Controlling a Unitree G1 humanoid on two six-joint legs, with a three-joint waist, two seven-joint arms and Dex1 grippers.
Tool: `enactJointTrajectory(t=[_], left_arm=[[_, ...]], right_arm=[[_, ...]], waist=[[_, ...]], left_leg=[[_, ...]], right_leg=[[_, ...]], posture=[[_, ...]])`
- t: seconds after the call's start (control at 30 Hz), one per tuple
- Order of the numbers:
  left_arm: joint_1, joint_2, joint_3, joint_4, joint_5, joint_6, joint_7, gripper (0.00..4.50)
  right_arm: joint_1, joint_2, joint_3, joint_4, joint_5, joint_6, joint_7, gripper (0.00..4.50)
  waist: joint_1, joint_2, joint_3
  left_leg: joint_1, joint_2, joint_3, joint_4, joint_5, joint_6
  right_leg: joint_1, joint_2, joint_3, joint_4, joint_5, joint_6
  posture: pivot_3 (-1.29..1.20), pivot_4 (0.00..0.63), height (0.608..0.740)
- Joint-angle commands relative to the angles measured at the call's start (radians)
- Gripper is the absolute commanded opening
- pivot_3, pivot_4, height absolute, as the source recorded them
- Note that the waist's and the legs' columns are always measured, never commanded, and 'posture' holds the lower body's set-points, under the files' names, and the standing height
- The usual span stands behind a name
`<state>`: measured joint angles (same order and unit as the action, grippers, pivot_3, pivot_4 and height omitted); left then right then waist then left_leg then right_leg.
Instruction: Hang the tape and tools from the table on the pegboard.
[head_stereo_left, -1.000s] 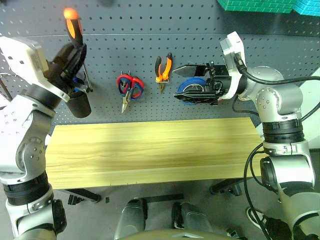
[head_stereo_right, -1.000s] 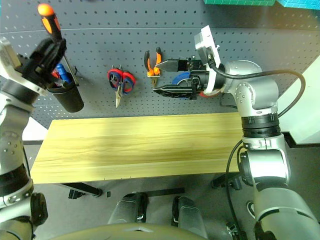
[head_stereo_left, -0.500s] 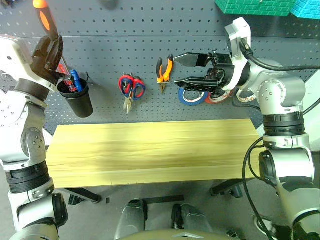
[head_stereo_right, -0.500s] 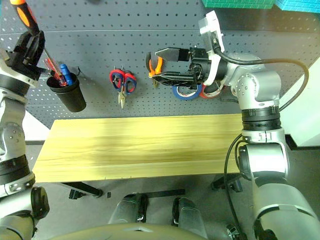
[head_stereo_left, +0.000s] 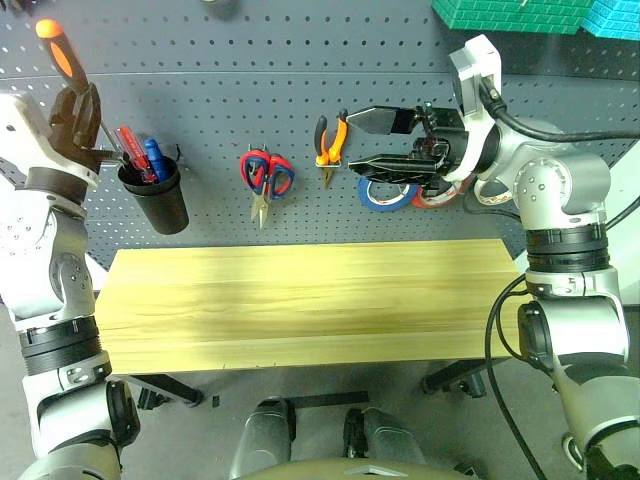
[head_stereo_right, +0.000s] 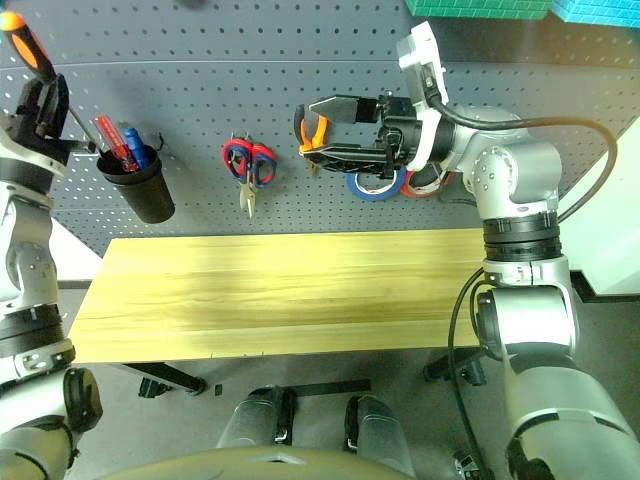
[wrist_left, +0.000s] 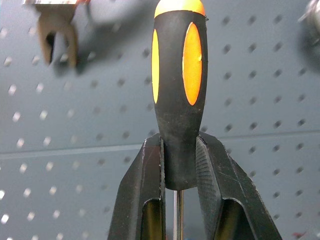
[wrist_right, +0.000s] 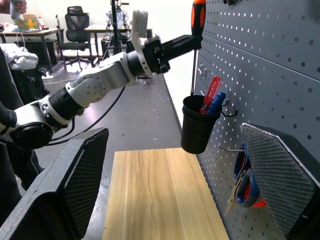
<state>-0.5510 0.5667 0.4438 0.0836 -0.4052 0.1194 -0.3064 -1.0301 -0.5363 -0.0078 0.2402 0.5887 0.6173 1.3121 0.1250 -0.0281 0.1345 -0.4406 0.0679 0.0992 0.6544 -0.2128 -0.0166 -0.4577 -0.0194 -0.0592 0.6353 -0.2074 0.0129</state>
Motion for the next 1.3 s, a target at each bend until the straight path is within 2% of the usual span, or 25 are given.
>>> enactJointTrajectory(t=[0.03, 0.37, 0.57, 0.7, 0.77, 0.97, 1.03, 1.1, 1.3], left_arm=[[-0.018, 0.004, 0.006, 0.011, 0.012, -0.049, -0.006, 0.48], [-0.004, -0.037, -0.023, 0.114, 0.026, -0.052, -0.013, 0.48], [-0.017, -0.041, -0.025, 0.13, 0.031, -0.057, 0.008, 2.48], [0.018, -0.015, -0.058, 0.071, 0.072, -0.081, -0.016, 3.81], [0.029, -0.025, -0.036, 0.019, 0.032, -0.046, -0.009, 4.49], [0.145, -0.003, 0.005, -0.207, -0.077, 0.095, -0.038, 4.49], [0.228, 0.03, 0.001, -0.283, -0.095, 0.122, -0.1, 4.49], [0.305, 0.038, 0.024, -0.326, -0.176, 0.131, -0.195, 4.49], [0.517, 0.084, 0.038, -0.351, -0.239, 0.105, -0.437, 4.49]], right_arm=[[-0.017, 0.001, -0.012, -0.027, 0.005, -0.015, -0.002, 4.5], [-0.003, -0.007, -0.01, -0.048, -0.002, -0.012, -0.014, 4.5], [0.014, -0.014, -0.013, -0.071, 0.0, -0.007, -0.021, 4.5], [0.022, -0.019, -0.018, -0.083, 0.005, -0.002, -0.026, 4.5], [0.03, -0.024, -0.02, -0.09, 0.007, 0.0, -0.027, 4.5], [0.077, -0.052, -0.03, -0.119, 0.022, 0.034, -0.029, 4.5], [0.112, -0.059, -0.032, -0.14, 0.03, 0.051, -0.037, 4.5], [0.162, -0.066, -0.025, -0.17, 0.028, 0.051, -0.039, 4.5], [0.262, -0.043, -0.032, -0.164, -0.013, -0.023, -0.102, 4.5]], waist=[[0.0, 0.0, 0.0], [0.0, 0.0, -0.001], [-0.001, 0.0, -0.001], [-0.001, 0.0, -0.001], [-0.002, 0.0, -0.001], [-0.002, 0.0, -0.001], [-0.005, 0.0, -0.001], [-0.006, 0.0, -0.001], [-0.005, 0.0, -0.001]], left_leg=[[0.0, 0.0, 0.0, 0.0, 0.0, 0.0], [0.0, 0.0, 0.0, 0.003, 0.0, 0.0], [0.0, 0.001, 0.0, 0.007, 0.0, 0.0], [0.0, 0.001, 0.001, 0.009, 0.0, 0.0], [0.0, 0.001, 0.001, 0.009, 0.0, 0.0], [0.0, 0.001, 0.001, 0.009, 0.0, 0.0], [0.0, 0.001, 0.002, 0.009, 0.0, 0.0], [0.0, 0.001, 0.002, 0.009, 0.0, 0.0], [0.001, 0.001, 0.002, 0.009, -0.002, -0.003]], right_leg=[[0.0, 0.0, 0.0, 0.0, 0.0, 0.0], [0.0, 0.0, 0.0, 0.001, 0.001, 0.0], [0.0, 0.0, 0.0, 0.006, 0.001, 0.0], [-0.001, -0.001, 0.001, 0.01, 0.001, 0.0], [-0.001, -0.001, 0.001, 0.01, 0.002, -0.001], [-0.002, -0.001, 0.001, 0.01, 0.002, -0.002], [-0.002, -0.002, 0.002, 0.01, 0.002, -0.002], [-0.002, -0.001, 0.002, 0.01, 0.002, -0.002], [-0.003, -0.001, 0.002, 0.009, -0.001, -0.006]], posture=[[0.26, 0.051, 0.74], [0.25, 0.052, 0.74], [0.24, 0.052, 0.74], [0.23, 0.052, 0.74], [0.23, 0.052, 0.74], [0.24, 0.056, 0.74], [0.24, 0.058, 0.74], [0.25, 0.06, 0.74], [0.24, 0.07, 0.74]])
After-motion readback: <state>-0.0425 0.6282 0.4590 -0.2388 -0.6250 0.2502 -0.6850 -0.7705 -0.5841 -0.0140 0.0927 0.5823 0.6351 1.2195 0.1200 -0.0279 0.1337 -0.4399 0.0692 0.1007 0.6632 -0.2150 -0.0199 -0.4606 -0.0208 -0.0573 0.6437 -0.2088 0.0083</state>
